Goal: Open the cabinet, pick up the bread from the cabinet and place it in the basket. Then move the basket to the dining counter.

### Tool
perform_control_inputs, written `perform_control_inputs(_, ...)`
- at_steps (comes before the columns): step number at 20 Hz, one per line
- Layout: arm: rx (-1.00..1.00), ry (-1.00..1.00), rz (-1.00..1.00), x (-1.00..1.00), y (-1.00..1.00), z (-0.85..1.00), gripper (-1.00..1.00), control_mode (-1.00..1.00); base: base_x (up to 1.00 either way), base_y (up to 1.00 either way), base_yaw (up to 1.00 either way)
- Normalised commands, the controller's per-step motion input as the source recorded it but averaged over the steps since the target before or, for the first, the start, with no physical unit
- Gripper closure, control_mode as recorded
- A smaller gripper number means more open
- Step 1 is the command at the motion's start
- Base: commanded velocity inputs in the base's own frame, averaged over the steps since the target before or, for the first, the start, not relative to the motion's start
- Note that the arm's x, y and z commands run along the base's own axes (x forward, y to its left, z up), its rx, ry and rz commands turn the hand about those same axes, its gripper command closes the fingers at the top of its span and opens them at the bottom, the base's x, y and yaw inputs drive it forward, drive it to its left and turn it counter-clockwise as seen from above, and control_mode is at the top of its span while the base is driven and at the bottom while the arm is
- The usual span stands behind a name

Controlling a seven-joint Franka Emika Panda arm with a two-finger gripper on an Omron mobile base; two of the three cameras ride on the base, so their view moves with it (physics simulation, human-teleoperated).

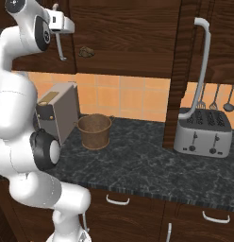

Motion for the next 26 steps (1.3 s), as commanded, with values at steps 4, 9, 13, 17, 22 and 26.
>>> perform_control_inputs(4,0.00,-0.06,0.01,0.02,0.00,0.00,1.00,-1.00,0.00,0.00,0.00)
perform_control_inputs(9,0.00,0.00,-0.06,-0.33,0.06,0.00,1.00,-1.00,0.00,0.00,0.00)
perform_control_inputs(13,-0.01,0.00,-0.22,-0.91,0.67,0.00,1.00,-1.00,0.00,0.00,0.00)
perform_control_inputs(17,0.00,0.00,-0.25,-1.00,0.72,0.00,1.00,-1.00,0.00,0.00,0.00)
perform_control_inputs(22,0.00,0.00,-0.22,-1.00,0.63,0.00,1.00,-1.00,0.00,0.00,0.00)
perform_control_inputs(26,0.00,0.00,-0.16,-1.00,0.72,0.00,1.00,-1.00,0.00,0.00,0.00)
